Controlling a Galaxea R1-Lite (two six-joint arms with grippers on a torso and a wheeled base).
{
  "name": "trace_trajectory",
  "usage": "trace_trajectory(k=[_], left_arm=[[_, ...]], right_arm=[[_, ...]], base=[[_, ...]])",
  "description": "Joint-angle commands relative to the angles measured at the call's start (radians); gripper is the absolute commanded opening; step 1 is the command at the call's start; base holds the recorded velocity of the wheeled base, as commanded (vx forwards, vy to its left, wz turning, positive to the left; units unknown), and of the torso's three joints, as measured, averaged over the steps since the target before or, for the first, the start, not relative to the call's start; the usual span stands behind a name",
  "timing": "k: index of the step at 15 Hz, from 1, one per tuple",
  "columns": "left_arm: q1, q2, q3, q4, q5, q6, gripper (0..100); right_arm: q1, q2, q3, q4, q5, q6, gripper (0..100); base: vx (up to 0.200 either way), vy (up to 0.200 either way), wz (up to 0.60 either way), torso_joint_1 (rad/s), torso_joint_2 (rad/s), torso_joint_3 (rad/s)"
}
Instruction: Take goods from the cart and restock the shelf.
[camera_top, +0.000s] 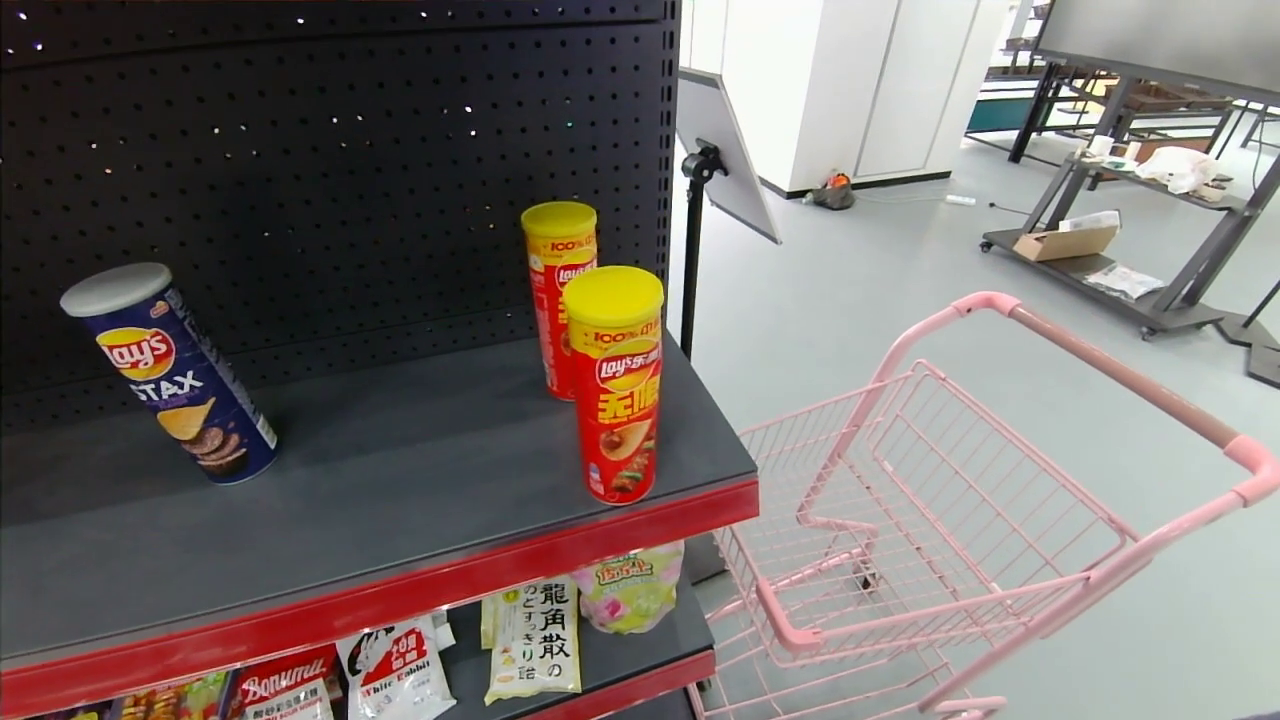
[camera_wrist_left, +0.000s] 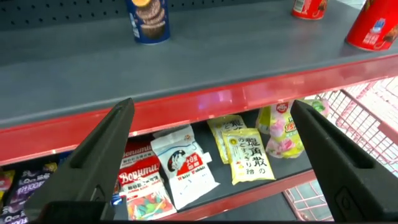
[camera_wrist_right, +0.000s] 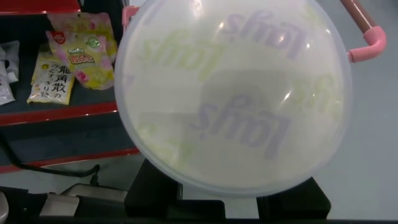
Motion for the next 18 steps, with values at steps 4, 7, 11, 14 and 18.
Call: trace_trajectory(k=[4, 7, 11, 14, 18], left_arm=[[0.0, 0.001, 0.0, 0.0, 0.0, 0.0, 100], [0.0, 0.001, 0.0, 0.0, 0.0, 0.0, 100], [0.0, 0.001, 0.0, 0.0, 0.002, 0.0, 100], [0.0, -0.001, 0.0, 0.0, 0.0, 0.0, 100], [0.0, 0.001, 0.0, 0.0, 0.002, -0.002, 100]], right_arm=[[0.005, 0.009, 0.008, -0.001, -0.003, -0.012, 0], [0.005, 0.005, 0.017, -0.003, -0.003, -0.014, 0], [0.005, -0.005, 0.023, -0.003, -0.002, -0.02, 0], [0.005, -0.008, 0.034, -0.004, -0.003, -0.02, 0], [0.005, -0.08, 0.046, -0.007, -0.005, -0.023, 0]], base=[[0.0, 0.0, 0.0, 0.097, -0.22, -0.124], [0.0, 0.0, 0.4, 0.003, -0.01, -0.005], [0.0, 0.0, 0.6, 0.011, 0.0, 0.001], [0.0, 0.0, 0.6, 0.004, 0.0, 0.002], [0.0, 0.0, 0.0, 0.0, 0.0, 0.0]])
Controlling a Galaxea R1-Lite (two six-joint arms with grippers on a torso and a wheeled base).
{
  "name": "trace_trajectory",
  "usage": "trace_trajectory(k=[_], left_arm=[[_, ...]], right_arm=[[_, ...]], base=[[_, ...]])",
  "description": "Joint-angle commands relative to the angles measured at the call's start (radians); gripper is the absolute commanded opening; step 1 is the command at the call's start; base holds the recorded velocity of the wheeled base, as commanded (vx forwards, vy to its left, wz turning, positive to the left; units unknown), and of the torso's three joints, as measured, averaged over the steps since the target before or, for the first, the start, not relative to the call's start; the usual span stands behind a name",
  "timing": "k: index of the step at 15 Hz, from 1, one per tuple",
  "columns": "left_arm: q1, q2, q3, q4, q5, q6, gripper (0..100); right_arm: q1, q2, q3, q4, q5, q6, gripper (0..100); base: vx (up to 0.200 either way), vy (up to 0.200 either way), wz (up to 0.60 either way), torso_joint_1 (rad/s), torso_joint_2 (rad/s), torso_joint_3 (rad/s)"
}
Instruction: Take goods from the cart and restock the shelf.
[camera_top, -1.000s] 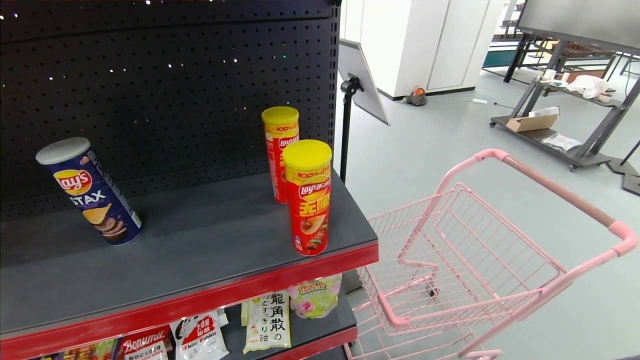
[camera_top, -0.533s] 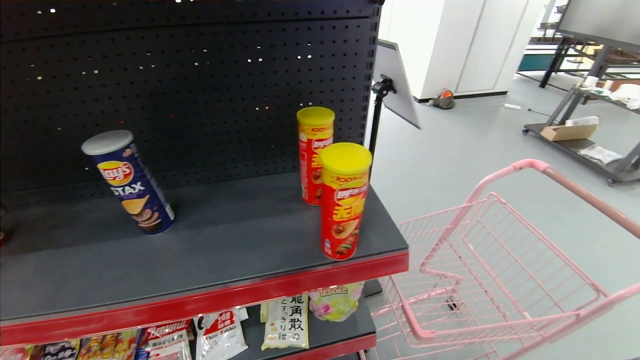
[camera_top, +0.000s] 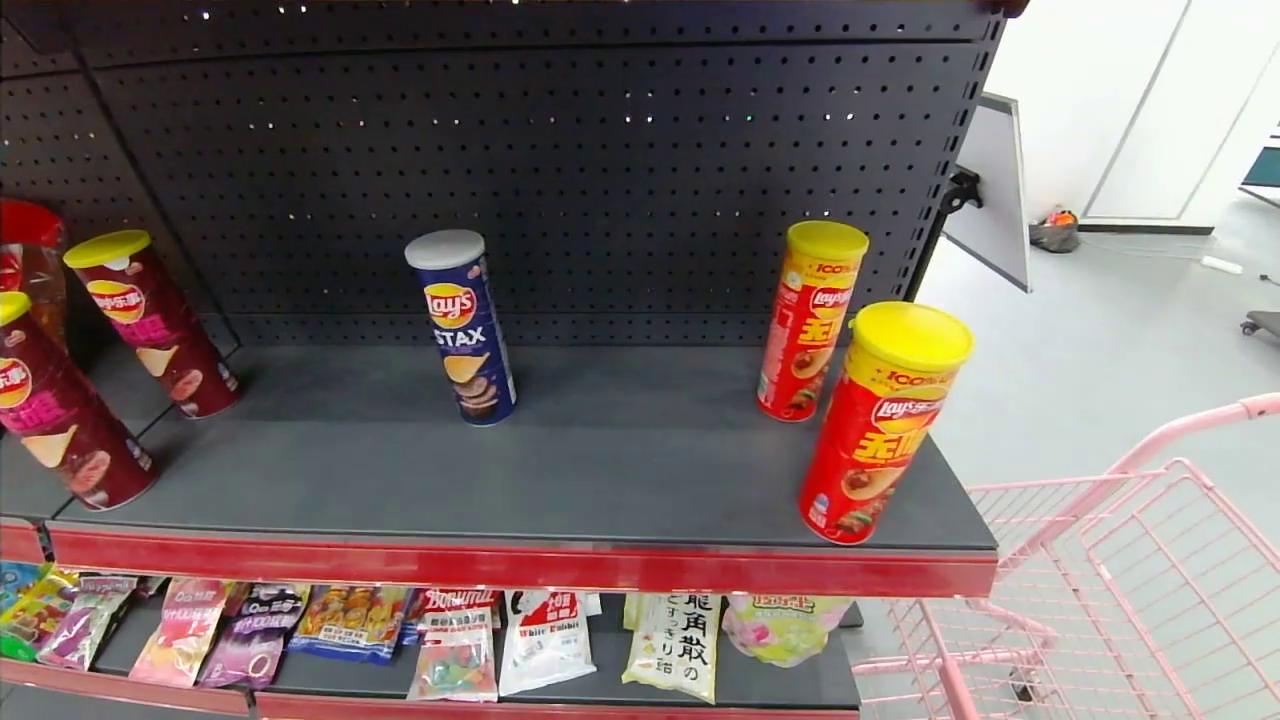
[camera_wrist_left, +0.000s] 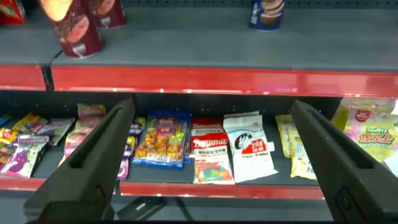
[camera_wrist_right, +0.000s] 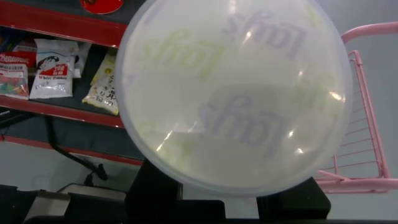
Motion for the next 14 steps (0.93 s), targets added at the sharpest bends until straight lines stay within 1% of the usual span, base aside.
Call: trace_trajectory(k=[1, 5, 7, 14], left_arm=[[0.0, 0.001, 0.0, 0.0, -0.001, -0.001, 100], [0.0, 0.001, 0.0, 0.0, -0.001, 0.001, 100], [0.0, 0.001, 0.0, 0.0, -0.001, 0.002, 100], [0.0, -0.001, 0.0, 0.0, -0.002, 0.002, 100]], right_arm=[[0.001, -0.054, 0.011, -0.001, -0.001, 0.002, 0], [0.001, -0.126, 0.041, 0.0, -0.001, 0.002, 0], [0.001, -0.126, 0.051, 0.0, -0.001, 0.002, 0], [0.002, -0.123, 0.06, -0.001, 0.004, 0.002, 0]], base=[[0.0, 0.0, 0.0, 0.0, 0.0, 0.0], [0.0, 0.0, 0.0, 0.0, 0.0, 0.0], [0.0, 0.0, 0.0, 0.0, 0.0, 0.0], [0.0, 0.2, 0.0, 0.002, 0.0, 0.0]])
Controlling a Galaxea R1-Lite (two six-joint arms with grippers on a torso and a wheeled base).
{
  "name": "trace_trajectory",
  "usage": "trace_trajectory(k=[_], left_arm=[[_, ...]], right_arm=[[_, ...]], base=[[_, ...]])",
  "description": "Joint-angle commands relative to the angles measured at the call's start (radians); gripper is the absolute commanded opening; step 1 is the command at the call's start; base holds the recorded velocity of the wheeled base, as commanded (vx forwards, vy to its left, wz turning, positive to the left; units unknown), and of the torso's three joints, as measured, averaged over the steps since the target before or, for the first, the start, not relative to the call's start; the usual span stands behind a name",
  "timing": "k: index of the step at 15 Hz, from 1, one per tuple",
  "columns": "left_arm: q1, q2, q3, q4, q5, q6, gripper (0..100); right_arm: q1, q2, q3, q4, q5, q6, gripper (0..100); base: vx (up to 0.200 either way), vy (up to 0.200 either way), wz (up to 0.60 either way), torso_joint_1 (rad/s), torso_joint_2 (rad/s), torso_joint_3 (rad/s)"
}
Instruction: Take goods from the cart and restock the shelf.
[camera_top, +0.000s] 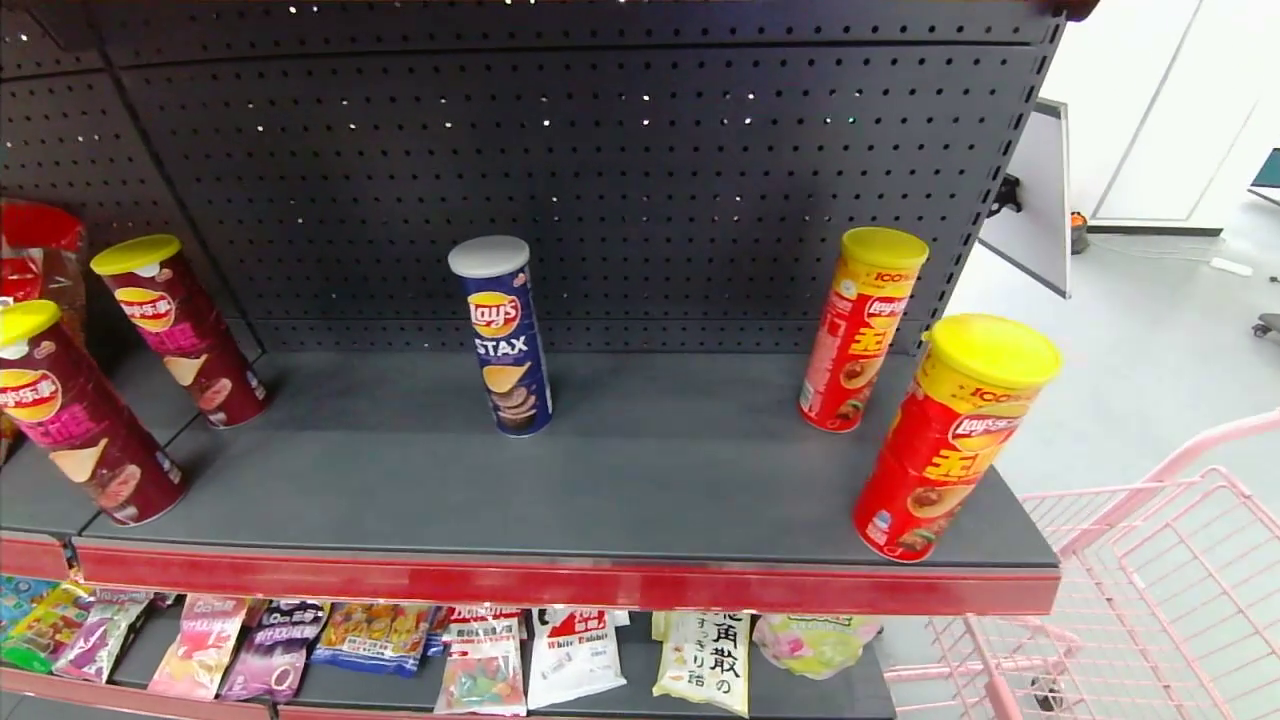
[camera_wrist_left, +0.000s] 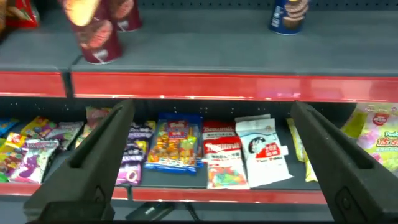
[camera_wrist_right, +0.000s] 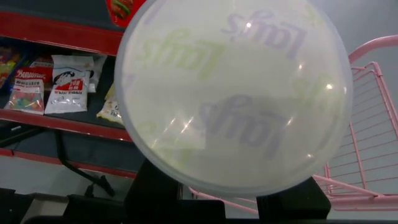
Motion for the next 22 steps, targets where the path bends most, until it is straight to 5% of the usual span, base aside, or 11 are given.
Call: trace_trajectory(k=[1, 13, 20, 22], left_arm=[[0.0, 0.001, 0.0, 0.0, 0.001, 0.0, 100], [0.0, 0.001, 0.0, -0.001, 0.001, 0.0, 100], [-0.003, 0.024, 0.0, 0.0, -0.002, 0.003, 100], [-0.003, 0.023, -0.003, 0.0, -0.085, 0.031, 100]], right_arm=[[0.001, 0.002, 0.0, 0.0, 0.0, -0.001, 0], [0.001, -0.009, 0.0, -0.001, -0.002, -0.002, 0], [0.009, -0.13, 0.049, -0.004, 0.001, -0.065, 0], [0.009, -0.13, 0.078, -0.055, 0.006, -0.062, 0]], base=[[0.0, 0.2, 0.0, -0.007, 0.0, 0.002], [0.0, 0.2, 0.0, 0.002, 0.0, 0.0], [0.0, 0.0, 0.0, 0.0, 0.0, 0.0], [0.0, 0.0, 0.0, 0.0, 0.0, 0.0]])
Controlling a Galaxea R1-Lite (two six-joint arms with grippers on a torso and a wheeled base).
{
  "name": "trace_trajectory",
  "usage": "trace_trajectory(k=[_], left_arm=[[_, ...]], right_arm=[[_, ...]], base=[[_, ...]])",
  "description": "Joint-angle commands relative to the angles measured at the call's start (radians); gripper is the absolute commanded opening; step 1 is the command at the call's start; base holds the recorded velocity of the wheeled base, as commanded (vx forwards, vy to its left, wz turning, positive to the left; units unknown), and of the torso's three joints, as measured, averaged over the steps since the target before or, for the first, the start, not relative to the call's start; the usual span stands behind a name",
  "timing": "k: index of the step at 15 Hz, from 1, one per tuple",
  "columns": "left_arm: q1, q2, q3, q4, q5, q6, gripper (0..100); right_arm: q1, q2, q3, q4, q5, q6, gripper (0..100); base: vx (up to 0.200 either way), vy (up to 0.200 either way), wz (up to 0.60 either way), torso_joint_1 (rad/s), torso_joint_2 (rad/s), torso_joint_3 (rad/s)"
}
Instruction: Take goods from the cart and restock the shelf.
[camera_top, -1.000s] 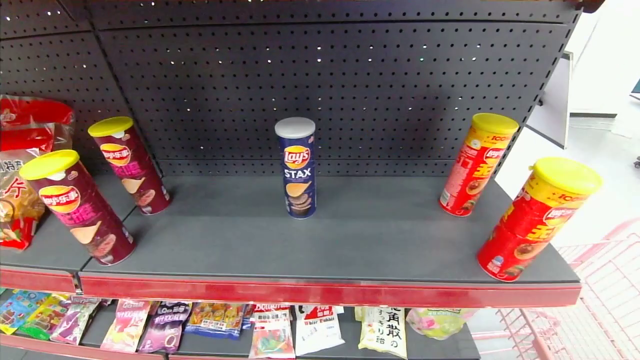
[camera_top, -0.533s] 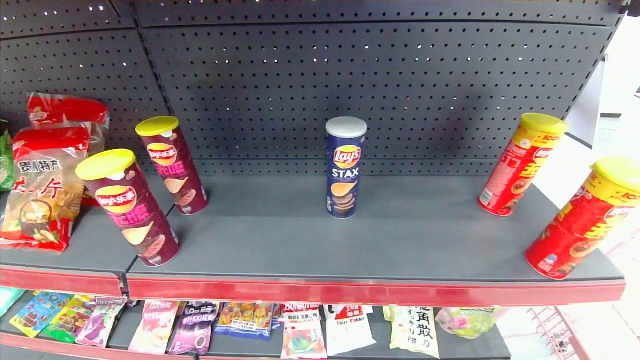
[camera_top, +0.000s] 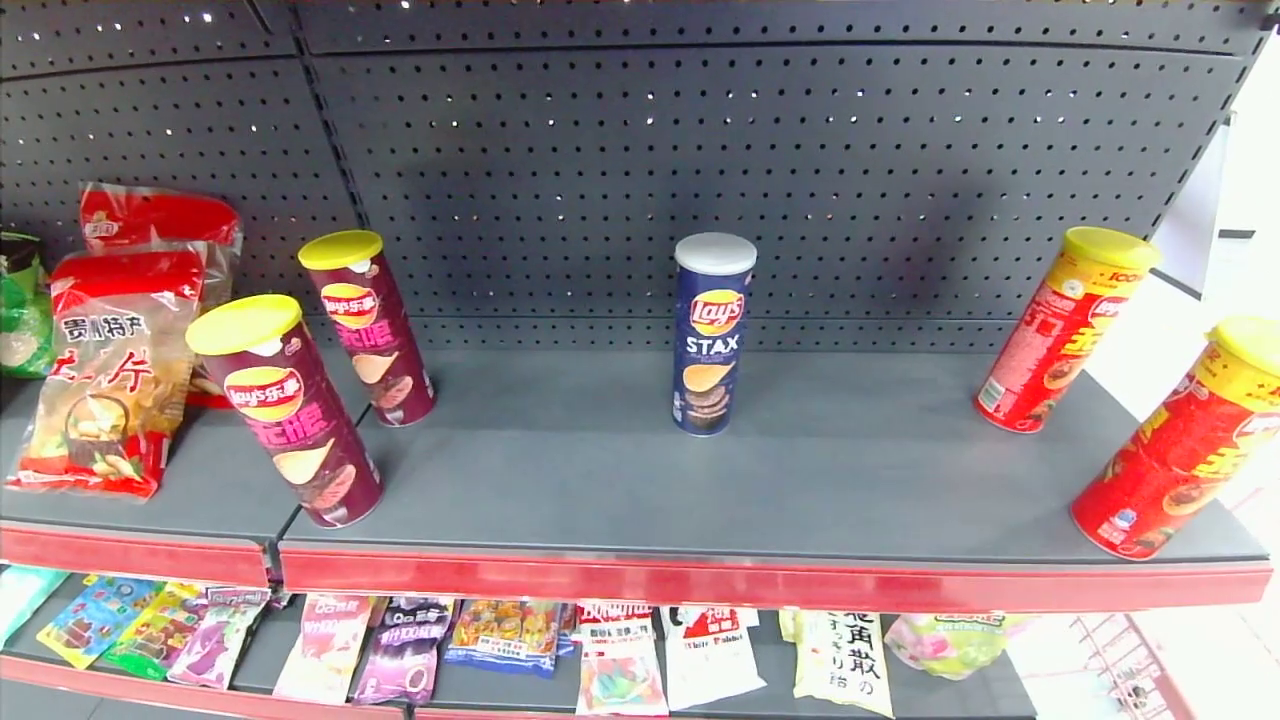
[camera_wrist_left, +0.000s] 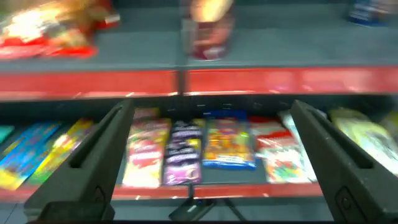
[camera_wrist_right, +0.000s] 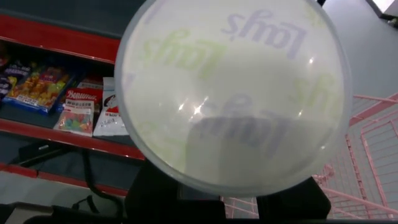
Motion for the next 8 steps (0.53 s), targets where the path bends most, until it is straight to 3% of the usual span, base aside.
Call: trace_trajectory(k=[1, 4, 6, 8], left_arm=[[0.0, 0.009, -0.002, 0.003, -0.028, 0.031, 100], [0.0, 0.009, -0.001, -0.005, -0.054, 0.043, 100], [-0.002, 0.009, -0.001, -0.007, -0.055, 0.043, 100], [-0.002, 0.01, -0.001, -0.007, -0.052, 0.023, 100]], right_arm=[[0.0, -0.013, 0.054, -0.047, 0.002, 0.002, 0], [0.0, -0.013, 0.2, -0.229, 0.0, 0.0, 0], [0.0, -0.013, 0.225, -0.245, 0.0, 0.002, 0], [0.003, -0.013, 0.232, -0.245, 0.006, 0.003, 0]], base=[[0.0, 0.0, 0.0, 0.0, 0.0, 0.0], [0.0, 0.0, 0.0, 0.0, 0.0, 0.0], [0.0, 0.0, 0.0, 0.0, 0.0, 0.0], [0.0, 0.0, 0.0, 0.0, 0.0, 0.0]])
